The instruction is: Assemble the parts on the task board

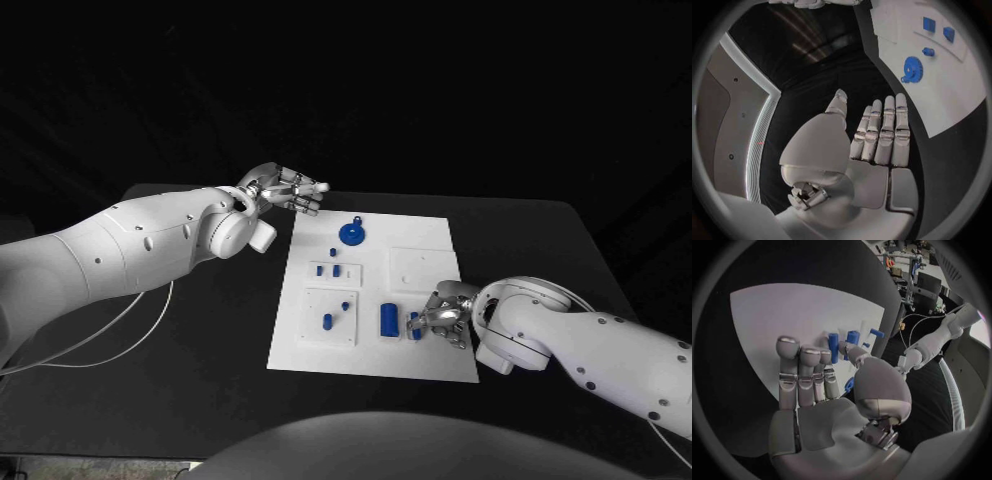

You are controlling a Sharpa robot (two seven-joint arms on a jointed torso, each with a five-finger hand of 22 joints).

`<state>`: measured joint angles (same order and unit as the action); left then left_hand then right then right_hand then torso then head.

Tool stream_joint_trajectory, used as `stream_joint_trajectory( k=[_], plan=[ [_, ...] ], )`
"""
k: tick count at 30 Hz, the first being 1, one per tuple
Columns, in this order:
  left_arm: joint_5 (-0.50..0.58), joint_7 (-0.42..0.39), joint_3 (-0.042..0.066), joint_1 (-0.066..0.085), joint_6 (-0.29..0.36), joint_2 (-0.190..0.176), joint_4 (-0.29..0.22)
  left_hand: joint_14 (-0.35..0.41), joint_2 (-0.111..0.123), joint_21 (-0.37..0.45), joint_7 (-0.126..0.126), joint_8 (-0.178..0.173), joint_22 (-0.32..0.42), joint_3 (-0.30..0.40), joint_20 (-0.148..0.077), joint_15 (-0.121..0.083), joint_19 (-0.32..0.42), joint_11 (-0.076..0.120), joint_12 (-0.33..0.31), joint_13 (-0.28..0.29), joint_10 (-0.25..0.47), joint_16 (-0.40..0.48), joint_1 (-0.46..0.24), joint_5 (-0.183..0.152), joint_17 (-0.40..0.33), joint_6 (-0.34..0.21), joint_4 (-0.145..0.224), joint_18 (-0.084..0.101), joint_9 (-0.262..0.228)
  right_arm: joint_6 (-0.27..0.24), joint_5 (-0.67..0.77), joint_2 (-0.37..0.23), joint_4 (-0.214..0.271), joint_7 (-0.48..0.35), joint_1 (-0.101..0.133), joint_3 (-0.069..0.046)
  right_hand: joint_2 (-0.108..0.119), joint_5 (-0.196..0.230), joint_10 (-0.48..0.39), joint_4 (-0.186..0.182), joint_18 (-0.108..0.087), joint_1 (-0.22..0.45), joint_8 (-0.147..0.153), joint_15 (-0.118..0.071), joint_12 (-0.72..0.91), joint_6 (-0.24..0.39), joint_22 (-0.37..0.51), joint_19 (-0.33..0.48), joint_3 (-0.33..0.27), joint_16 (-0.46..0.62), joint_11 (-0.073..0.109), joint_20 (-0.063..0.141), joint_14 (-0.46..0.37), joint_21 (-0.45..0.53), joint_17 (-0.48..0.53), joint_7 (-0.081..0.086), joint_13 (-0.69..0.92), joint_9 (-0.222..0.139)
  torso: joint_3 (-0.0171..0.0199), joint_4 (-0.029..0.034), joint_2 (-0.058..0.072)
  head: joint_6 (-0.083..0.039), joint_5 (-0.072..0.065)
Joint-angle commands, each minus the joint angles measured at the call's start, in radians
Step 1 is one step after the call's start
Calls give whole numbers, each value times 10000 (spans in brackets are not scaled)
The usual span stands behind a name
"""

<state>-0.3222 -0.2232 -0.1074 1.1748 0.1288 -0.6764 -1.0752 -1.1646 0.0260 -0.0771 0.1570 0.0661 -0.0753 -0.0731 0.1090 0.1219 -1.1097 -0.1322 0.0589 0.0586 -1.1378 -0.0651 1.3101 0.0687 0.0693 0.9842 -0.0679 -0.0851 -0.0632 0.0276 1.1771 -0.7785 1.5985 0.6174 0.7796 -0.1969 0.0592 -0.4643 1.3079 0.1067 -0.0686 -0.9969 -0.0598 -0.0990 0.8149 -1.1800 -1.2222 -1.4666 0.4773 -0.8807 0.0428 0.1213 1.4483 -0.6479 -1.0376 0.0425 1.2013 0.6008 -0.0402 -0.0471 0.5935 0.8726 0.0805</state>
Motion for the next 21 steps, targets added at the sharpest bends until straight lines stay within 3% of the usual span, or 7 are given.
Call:
stream_joint_trajectory(
  k=[1,4,14,17,21],
  plan=[
    [-30,19,7,4,-67,6,-27,5,24,19,-22,-9,-2,17,17,-3,4,4,7,10,40,33,38,-47,10,14,45,27,-13,417,91,26,17,-138,-15,13,5,280,-20,1291,-6,-116,-49,58,-32,74,15,-471,1168,59,43,-61,-3,44,21,-48,-12,33,-1,-5,-3,0,-6],
    [-32,36,7,4,-85,11,-19,5,24,19,-22,-9,-2,17,17,-3,4,4,7,10,40,33,38,-47,10,14,45,27,-13,422,92,40,14,-141,-17,16,-14,477,-25,1231,-2,-191,-49,59,-37,84,23,-477,991,57,44,-61,-2,61,27,-64,-25,47,2,-13,-3,0,8],
    [-40,74,7,5,-119,11,-20,-7,24,20,-20,-12,-2,3,13,-6,-1,3,7,10,41,37,32,-60,10,10,65,31,-12,245,92,55,-8,-149,-19,19,-122,2230,19,905,8,-339,-42,51,39,76,62,-486,538,57,62,-55,12,90,45,-181,-9,-38,3,-11,0,0,5],
    [-41,82,7,5,-125,13,-20,-7,24,20,-20,-12,-2,3,13,-6,-1,3,7,10,41,37,32,-60,10,10,65,31,-12,147,89,54,-24,-159,-20,19,-159,3604,46,656,13,-326,-35,47,84,32,79,-490,409,53,72,-50,23,93,45,-229,12,-166,2,-8,-1,0,6],
    [-44,88,7,5,-123,14,-19,-7,24,20,-20,-12,-2,3,13,-6,-1,3,7,10,41,37,32,-60,10,10,65,31,-12,15,20,58,-42,-194,-20,19,-98,4122,60,304,12,-264,-40,40,115,-20,108,-490,341,49,67,-40,34,106,43,-231,23,-348,1,-5,-3,0,10]
  ],
)
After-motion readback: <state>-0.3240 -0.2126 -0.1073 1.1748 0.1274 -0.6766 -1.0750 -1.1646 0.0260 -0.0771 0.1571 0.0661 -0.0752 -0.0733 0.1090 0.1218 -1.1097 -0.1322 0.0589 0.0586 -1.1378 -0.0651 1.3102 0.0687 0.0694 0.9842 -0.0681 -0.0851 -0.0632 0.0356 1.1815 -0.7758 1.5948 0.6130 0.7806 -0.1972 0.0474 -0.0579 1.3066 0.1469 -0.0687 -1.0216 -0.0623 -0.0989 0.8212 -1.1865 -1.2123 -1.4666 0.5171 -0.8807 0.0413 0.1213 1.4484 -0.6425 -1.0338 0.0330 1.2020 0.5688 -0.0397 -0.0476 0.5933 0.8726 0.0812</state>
